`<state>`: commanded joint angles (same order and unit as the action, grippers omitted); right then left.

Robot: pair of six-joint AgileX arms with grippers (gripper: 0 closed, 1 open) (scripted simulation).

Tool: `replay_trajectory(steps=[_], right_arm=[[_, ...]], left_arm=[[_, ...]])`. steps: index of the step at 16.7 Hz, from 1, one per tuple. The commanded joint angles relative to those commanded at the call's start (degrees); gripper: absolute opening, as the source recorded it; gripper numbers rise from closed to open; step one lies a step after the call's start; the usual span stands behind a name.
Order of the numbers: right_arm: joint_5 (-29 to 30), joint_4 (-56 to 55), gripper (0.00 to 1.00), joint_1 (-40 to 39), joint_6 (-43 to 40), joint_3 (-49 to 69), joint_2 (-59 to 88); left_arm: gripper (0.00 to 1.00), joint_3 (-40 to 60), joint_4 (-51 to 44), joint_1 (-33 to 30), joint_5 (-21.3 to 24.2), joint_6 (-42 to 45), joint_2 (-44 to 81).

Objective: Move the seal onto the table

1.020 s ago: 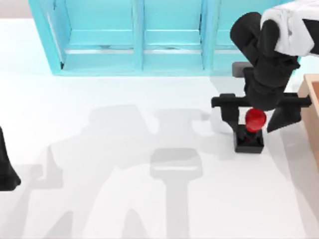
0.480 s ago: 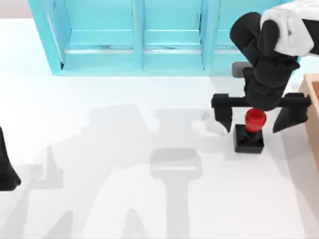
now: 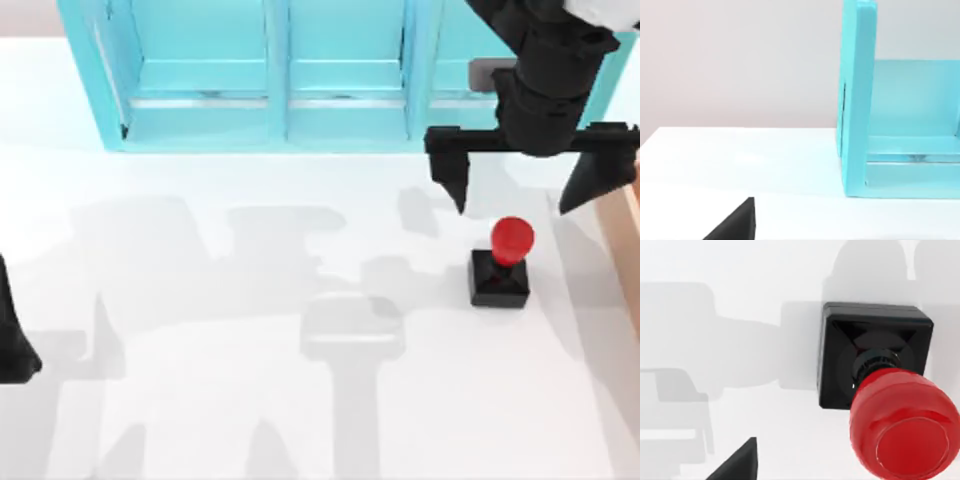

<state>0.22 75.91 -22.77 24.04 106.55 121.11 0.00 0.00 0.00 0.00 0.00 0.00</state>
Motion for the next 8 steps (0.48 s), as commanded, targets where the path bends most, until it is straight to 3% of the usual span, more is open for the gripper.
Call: replay_trajectory(steps=[4, 8], right_arm=[[-0.03, 13.09, 1.0, 0.25, -0.12, 13.01, -0.27], [0.01, 17.88, 1.0, 0.41, -0.21, 17.8, -0.76]], left_arm=[[1.0, 0.0, 0.0, 0.0, 0.0, 0.0, 0.0], [1.0, 0.0, 0.0, 0.0, 0.0, 0.0, 0.0]])
